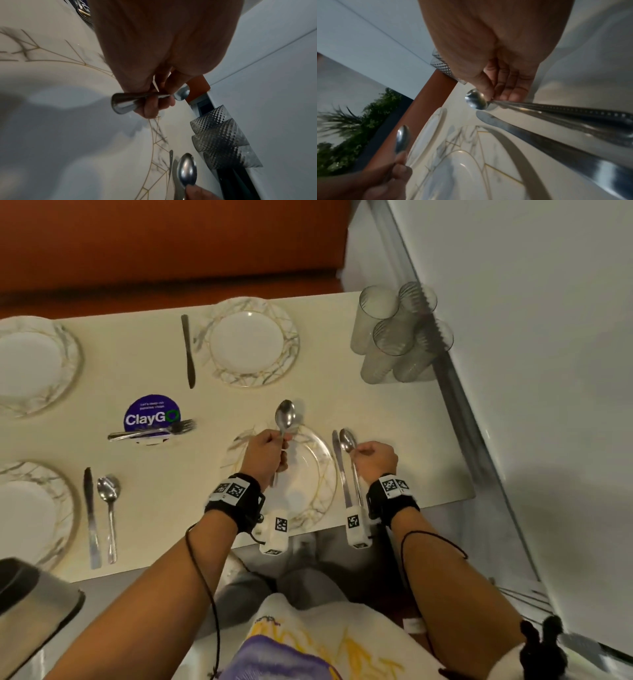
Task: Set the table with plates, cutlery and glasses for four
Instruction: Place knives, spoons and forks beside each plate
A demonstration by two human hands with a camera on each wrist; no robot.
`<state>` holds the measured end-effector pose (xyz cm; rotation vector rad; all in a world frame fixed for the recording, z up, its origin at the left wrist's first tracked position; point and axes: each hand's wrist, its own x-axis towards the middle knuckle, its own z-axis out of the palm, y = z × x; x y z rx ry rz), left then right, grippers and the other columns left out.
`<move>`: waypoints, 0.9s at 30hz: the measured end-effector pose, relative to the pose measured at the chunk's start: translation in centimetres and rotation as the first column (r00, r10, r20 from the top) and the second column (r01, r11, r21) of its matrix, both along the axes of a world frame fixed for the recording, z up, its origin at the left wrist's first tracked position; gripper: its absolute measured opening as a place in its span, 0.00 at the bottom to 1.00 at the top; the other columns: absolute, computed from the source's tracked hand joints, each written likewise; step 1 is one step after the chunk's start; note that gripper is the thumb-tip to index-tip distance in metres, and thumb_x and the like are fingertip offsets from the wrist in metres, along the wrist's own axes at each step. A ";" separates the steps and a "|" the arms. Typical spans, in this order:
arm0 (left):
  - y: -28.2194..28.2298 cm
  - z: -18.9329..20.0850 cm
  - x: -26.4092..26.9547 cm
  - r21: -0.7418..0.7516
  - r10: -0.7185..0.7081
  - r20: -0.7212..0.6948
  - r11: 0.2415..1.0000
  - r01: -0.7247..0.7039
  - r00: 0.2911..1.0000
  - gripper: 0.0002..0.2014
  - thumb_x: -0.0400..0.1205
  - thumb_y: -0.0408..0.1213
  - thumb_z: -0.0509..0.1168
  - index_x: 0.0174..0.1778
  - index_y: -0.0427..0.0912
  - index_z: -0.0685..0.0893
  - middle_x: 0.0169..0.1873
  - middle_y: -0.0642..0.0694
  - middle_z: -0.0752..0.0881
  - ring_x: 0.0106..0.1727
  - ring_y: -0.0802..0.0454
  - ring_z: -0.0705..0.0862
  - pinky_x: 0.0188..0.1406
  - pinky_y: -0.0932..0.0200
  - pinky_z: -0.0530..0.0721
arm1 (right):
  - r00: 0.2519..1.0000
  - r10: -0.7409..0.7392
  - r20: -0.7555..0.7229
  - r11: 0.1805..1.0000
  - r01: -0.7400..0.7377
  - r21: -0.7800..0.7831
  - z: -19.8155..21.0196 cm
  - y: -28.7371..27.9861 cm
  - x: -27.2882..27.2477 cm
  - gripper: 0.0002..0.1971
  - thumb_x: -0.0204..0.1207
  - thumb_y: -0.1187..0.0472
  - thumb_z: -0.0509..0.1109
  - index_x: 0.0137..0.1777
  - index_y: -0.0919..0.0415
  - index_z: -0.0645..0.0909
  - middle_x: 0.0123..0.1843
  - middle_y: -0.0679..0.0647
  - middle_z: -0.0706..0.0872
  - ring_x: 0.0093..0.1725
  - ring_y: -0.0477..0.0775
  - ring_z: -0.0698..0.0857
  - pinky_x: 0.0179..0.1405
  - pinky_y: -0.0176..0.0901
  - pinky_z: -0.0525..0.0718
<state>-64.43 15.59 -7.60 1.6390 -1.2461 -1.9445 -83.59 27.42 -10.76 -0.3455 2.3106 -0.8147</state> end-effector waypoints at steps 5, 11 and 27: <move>0.4 0.2 -0.1 0.005 0.004 -0.001 1.000 -0.004 1.000 0.14 0.90 0.28 0.54 0.50 0.36 0.86 0.37 0.43 0.81 0.31 0.51 0.75 0.26 0.59 0.76 | 0.992 0.056 -0.110 0.996 -0.048 0.071 -0.7 0.4 -0.3 0.04 0.76 0.66 0.78 0.49 0.61 0.93 0.47 0.55 0.94 0.40 0.49 0.87 0.34 0.28 0.80; 0.7 0.3 -0.3 -0.028 0.015 -0.010 0.999 -0.015 1.000 0.13 0.90 0.27 0.56 0.54 0.30 0.87 0.39 0.42 0.81 0.31 0.50 0.78 0.27 0.56 0.79 | 0.985 0.098 -0.143 0.993 -0.088 0.073 -0.8 0.9 -0.8 0.05 0.75 0.64 0.81 0.46 0.66 0.92 0.42 0.56 0.91 0.35 0.47 0.82 0.37 0.29 0.77; 1.1 1.1 0.1 -0.046 -0.009 -0.033 0.999 0.008 0.999 0.12 0.92 0.31 0.59 0.56 0.32 0.88 0.41 0.40 0.83 0.35 0.51 0.84 0.39 0.49 0.94 | 0.991 0.071 -0.117 0.996 -0.065 0.060 0.0 1.0 -0.7 0.08 0.71 0.62 0.85 0.37 0.63 0.90 0.40 0.61 0.92 0.39 0.63 0.91 0.47 0.53 0.94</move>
